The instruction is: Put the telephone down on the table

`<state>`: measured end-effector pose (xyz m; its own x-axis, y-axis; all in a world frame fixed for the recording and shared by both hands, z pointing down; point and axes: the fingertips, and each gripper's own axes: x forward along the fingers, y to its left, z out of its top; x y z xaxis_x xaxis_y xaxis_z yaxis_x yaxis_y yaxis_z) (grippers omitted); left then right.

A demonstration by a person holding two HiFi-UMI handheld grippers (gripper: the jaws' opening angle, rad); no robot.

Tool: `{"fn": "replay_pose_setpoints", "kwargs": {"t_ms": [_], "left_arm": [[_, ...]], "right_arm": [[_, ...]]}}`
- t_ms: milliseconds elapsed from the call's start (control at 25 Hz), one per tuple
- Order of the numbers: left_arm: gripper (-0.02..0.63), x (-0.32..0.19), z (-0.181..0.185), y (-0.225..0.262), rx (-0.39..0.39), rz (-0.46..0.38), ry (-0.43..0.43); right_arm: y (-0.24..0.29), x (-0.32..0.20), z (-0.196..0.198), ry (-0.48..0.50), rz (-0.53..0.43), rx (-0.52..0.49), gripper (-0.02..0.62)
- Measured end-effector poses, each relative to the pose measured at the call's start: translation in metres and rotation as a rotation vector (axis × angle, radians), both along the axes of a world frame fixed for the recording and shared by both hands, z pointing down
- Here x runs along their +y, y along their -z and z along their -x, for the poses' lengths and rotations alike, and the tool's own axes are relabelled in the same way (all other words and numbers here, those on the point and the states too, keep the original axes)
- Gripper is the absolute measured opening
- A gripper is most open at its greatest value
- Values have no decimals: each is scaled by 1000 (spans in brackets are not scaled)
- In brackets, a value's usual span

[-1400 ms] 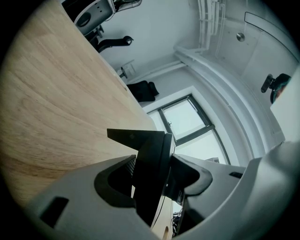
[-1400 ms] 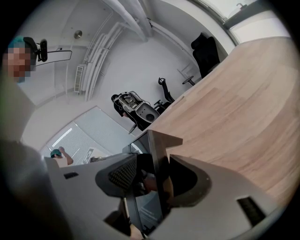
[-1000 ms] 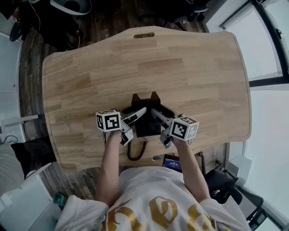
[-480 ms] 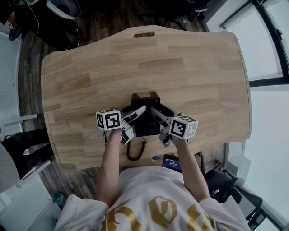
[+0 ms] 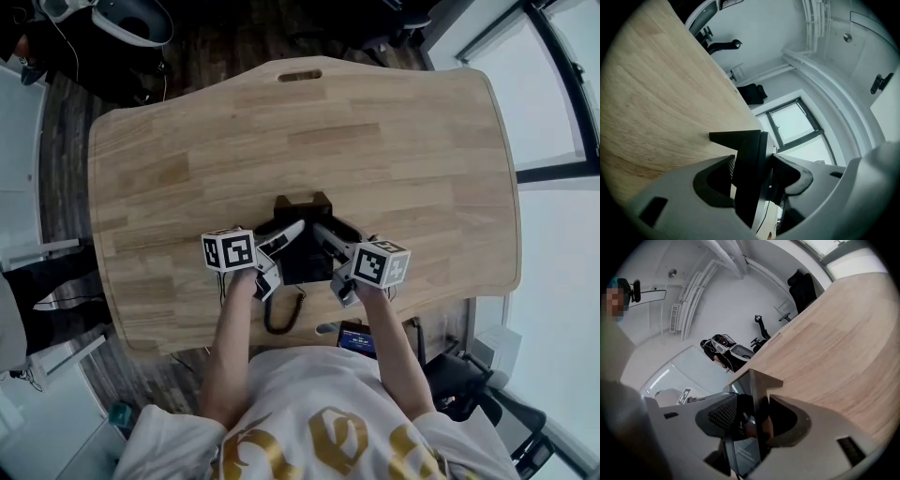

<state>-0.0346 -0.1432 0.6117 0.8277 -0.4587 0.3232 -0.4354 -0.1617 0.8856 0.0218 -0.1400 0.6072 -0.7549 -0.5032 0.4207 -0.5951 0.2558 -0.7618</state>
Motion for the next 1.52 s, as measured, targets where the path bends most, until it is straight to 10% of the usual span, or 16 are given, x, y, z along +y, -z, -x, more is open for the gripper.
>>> {"fn": "replay_pose_setpoints", "kwargs": {"t_ms": [680, 960, 1160, 1520], "left_arm": [[296, -1, 32, 12, -265, -50, 111], [295, 2, 51, 50, -336, -212, 176], [124, 12, 59, 82, -410, -343, 203], [20, 42, 71, 124, -505, -483, 233]], "right_arm": [[13, 8, -22, -64, -47, 158, 198], [37, 19, -33, -117, -139, 229, 145], [64, 26, -41, -161, -227, 256, 42], [116, 52, -41, -187, -389, 289, 20]]}}
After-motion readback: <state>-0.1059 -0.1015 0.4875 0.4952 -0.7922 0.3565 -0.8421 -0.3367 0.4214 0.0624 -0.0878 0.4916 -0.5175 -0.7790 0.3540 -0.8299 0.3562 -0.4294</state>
